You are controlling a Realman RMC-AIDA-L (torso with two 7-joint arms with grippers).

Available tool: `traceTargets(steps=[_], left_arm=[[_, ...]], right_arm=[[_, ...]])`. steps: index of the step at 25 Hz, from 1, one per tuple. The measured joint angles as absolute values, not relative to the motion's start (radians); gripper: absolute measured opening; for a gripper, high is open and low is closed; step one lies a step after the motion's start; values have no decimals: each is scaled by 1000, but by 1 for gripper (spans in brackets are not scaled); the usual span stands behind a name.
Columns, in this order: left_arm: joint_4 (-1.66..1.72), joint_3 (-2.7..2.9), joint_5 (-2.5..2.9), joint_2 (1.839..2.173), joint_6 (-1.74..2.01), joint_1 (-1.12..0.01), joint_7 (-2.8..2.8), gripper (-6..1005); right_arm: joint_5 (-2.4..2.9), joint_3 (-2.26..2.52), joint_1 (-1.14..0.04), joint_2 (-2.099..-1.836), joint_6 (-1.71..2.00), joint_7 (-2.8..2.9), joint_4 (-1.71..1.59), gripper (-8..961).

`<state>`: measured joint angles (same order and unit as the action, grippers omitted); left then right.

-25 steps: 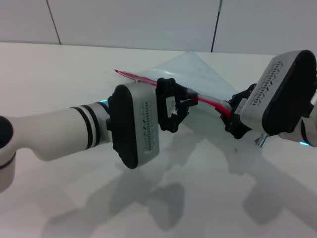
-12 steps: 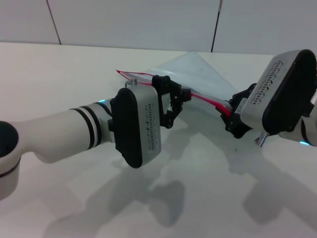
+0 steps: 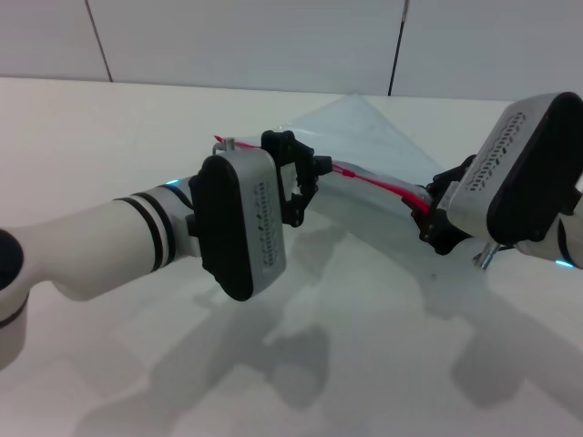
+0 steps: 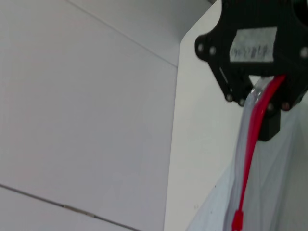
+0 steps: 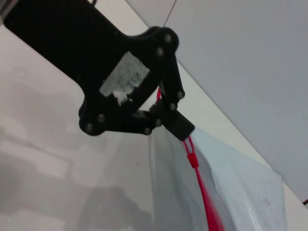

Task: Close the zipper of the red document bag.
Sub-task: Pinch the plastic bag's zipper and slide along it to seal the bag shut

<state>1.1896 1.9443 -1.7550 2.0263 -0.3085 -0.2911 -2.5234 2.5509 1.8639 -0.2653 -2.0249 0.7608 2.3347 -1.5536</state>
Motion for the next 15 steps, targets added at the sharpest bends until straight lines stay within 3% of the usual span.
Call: traceTargets(steps=[13, 15], left_arm=[[1192, 1950, -1760, 2027, -304, -305, -2512, 6], [1192, 1952, -1760, 2027, -305, -310, -2510, 48]], right_arm=[[2551, 1856, -267, -2025, 761, 2335, -1556, 49], [2551, 1857, -268, -2025, 761, 2335, -1555, 49]])
